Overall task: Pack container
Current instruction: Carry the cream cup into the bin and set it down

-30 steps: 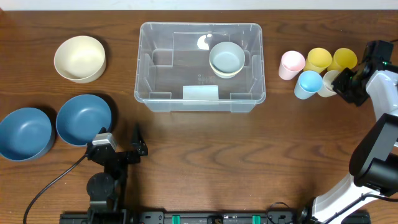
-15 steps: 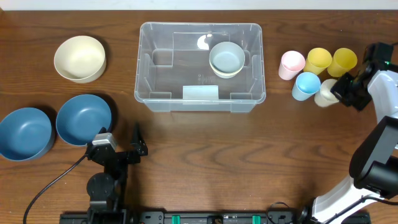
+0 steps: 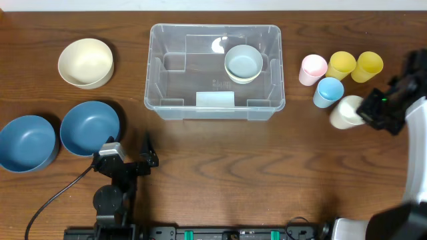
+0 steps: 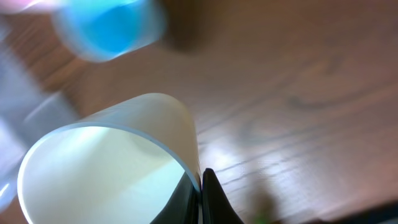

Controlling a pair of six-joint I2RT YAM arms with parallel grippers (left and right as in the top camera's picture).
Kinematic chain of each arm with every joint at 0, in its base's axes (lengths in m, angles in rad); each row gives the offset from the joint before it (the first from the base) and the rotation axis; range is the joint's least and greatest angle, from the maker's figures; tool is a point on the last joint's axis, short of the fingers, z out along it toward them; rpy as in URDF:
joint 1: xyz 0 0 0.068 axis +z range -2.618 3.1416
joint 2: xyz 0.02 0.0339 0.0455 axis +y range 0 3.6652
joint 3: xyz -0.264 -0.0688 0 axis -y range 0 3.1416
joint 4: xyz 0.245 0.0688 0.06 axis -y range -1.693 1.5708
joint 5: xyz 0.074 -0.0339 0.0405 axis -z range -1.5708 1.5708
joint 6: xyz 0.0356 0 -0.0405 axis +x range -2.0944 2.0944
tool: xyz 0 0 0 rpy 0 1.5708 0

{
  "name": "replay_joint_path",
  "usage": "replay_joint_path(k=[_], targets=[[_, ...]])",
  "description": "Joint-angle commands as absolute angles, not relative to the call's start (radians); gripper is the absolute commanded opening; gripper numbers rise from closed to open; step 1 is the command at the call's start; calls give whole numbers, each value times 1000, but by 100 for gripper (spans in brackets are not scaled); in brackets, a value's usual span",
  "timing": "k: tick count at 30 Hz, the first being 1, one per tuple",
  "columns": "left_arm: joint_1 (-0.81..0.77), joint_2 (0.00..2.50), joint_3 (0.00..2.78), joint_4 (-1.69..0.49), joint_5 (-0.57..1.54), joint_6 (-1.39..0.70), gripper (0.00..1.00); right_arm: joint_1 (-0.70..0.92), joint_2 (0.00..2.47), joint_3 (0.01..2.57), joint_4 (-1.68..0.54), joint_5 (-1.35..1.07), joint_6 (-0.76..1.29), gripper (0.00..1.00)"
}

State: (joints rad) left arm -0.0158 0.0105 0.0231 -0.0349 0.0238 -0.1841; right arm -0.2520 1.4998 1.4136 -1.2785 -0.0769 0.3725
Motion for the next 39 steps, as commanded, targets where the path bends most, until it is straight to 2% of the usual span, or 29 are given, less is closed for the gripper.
replay_joint_path(k=[1, 7, 12, 21, 30, 39], targets=[[-12, 5, 4, -71, 15, -186, 98, -91, 1429, 1440, -1269, -115, 321, 1], [-12, 5, 4, -71, 15, -186, 98, 188, 1417, 1551, -1194, -44, 382, 1], [-12, 5, 4, -71, 15, -186, 98, 304, 1464, 1642, -1113, -22, 406, 1], [-12, 5, 4, -71, 15, -186, 98, 341, 1683, 1767, -1053, -31, 409, 1], [-12, 5, 4, -71, 15, -186, 98, 380, 1931, 1934, -1230, -76, 354, 1], [-12, 5, 4, -71, 15, -186, 98, 405, 2017, 2061, -1272, -75, 309, 1]])
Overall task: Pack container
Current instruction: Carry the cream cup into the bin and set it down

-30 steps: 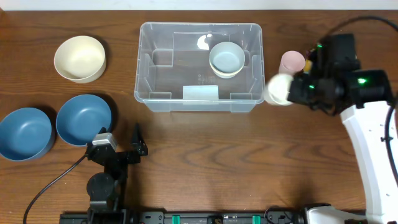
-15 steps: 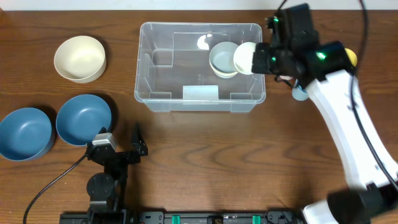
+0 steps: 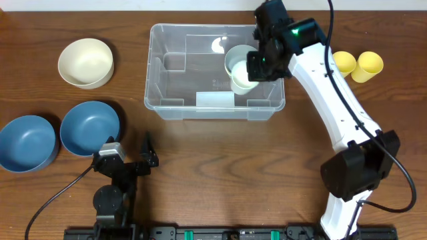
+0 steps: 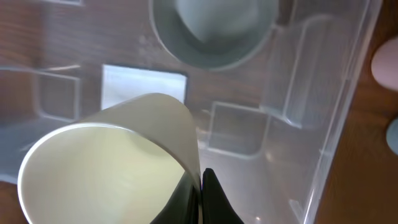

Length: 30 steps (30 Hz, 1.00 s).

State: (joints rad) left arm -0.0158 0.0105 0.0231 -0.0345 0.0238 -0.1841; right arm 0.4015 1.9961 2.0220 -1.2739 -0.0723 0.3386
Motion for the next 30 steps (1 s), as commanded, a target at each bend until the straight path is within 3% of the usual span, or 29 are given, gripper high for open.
replay_joint_path(k=[1, 30], targets=[[-12, 5, 4, -71, 15, -186, 98, 404, 2027, 2061, -1272, -75, 309, 1], [-12, 5, 4, -71, 15, -186, 98, 455, 2260, 2060, -1291, 0, 292, 1]])
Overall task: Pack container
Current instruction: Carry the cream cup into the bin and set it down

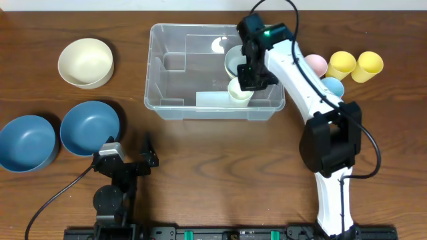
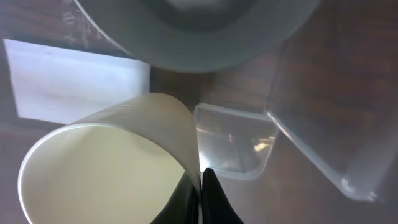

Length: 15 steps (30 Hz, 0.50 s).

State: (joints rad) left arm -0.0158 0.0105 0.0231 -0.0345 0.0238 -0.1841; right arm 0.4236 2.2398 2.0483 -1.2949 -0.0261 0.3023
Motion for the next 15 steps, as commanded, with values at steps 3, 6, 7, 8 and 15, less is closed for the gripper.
replay_joint_path(k=[3, 6, 7, 8, 15], targets=[[-12, 5, 4, -71, 15, -186, 98, 459, 2277, 2060, -1287, 0, 295, 1], [-12, 5, 4, -71, 15, -186, 98, 459, 2284, 2060, -1279, 0, 299, 1], [-12, 5, 4, -71, 15, -186, 98, 459, 2284, 2060, -1276, 0, 299, 1], [-12, 5, 4, -71, 15, -186, 98, 459, 2284, 2060, -1274, 0, 299, 1], [-12, 5, 4, -71, 15, -186, 98, 459, 2284, 2060, -1275, -1, 298, 10]])
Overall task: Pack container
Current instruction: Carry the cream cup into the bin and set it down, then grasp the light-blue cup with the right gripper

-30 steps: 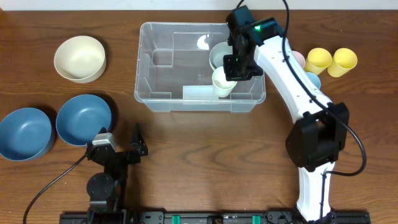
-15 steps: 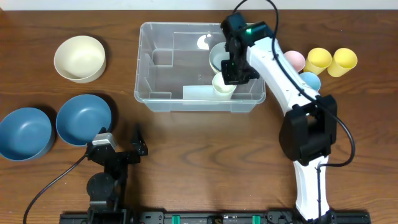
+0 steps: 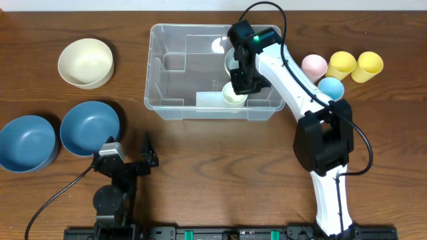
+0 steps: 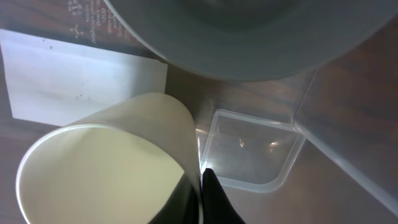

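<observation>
The clear plastic container [image 3: 167, 67] stands at the table's far middle. Inside it, at the back right, sits a pale grey-green bowl [image 4: 249, 37]. My right gripper [image 3: 241, 83] is down inside the container, shut on the rim of a cream cup [image 3: 233, 95] that hangs low over the floor near the front wall, beside a white label [image 4: 81, 81]. The wrist view shows the black fingers [image 4: 211, 199] pinching the cup [image 4: 106, 168] wall. Pink [image 3: 314, 65], blue [image 3: 329, 87] and two yellow cups [image 3: 341, 64] stand right of the container. My left gripper is out of view.
A cream bowl [image 3: 85, 62] sits at the far left, with two blue bowls [image 3: 89, 127] nearer the front left edge. A black stand with a cable [image 3: 117, 167] rises at the front, left of the middle. The right arm [image 3: 293, 67] stretches over the container's right wall.
My right gripper and the cream cup have shifted slightly left and toward the container's front wall, lower over the floor. The grip is unchanged.
First my right gripper was shut on the cream cup at the right, among the other cups. Then it held the cup over the container beside the grey-green bowl. After that the cup was down inside the container's front right part, where it now hangs lower.
</observation>
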Controlling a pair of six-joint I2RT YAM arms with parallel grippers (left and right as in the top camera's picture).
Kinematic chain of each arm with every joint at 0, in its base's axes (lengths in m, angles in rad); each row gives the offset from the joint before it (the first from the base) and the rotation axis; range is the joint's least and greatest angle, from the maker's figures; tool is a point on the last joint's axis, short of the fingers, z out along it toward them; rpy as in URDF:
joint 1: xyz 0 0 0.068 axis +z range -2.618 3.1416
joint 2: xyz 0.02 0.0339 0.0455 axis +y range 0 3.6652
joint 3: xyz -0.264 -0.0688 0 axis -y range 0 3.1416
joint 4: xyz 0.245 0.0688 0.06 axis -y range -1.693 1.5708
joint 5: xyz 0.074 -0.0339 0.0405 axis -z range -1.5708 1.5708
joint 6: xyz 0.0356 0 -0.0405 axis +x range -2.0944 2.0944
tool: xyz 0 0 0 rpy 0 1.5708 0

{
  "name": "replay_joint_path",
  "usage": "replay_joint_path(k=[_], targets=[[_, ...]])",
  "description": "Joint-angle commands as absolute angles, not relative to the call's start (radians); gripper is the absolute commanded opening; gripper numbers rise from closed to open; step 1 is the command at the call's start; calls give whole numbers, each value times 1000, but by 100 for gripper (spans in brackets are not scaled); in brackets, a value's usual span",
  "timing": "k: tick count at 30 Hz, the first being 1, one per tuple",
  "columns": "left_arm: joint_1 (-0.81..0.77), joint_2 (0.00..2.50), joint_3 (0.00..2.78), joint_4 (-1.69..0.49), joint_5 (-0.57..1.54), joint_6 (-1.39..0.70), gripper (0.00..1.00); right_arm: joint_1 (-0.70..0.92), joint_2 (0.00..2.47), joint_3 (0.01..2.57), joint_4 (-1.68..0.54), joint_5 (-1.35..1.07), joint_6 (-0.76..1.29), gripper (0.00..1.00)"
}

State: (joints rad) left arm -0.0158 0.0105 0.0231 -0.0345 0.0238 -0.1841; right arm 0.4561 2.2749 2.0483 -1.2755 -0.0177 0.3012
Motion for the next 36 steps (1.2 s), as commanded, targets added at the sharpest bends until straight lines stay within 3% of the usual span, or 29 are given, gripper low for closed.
replay_joint_path(k=[1, 9, 17, 28, 32, 36], targets=[[-12, 5, 4, -71, 15, -186, 98, 459, 2284, 2061, -1279, 0, 298, 9], [-12, 5, 4, -71, 15, -186, 98, 447, 2283, 2063, -1311, 4, 298, 9], [-12, 5, 4, -71, 15, -186, 98, 434, 2283, 2137, -1352, 19, 290, 32], [-12, 5, 4, -71, 15, -186, 98, 394, 2283, 2548, -1630, 25, 276, 67], [-12, 5, 4, -71, 15, -186, 98, 300, 2269, 2622, -1699, 14, 292, 75], [-12, 5, 4, -71, 15, -186, 98, 182, 2252, 2611, -1699, -39, 302, 75]])
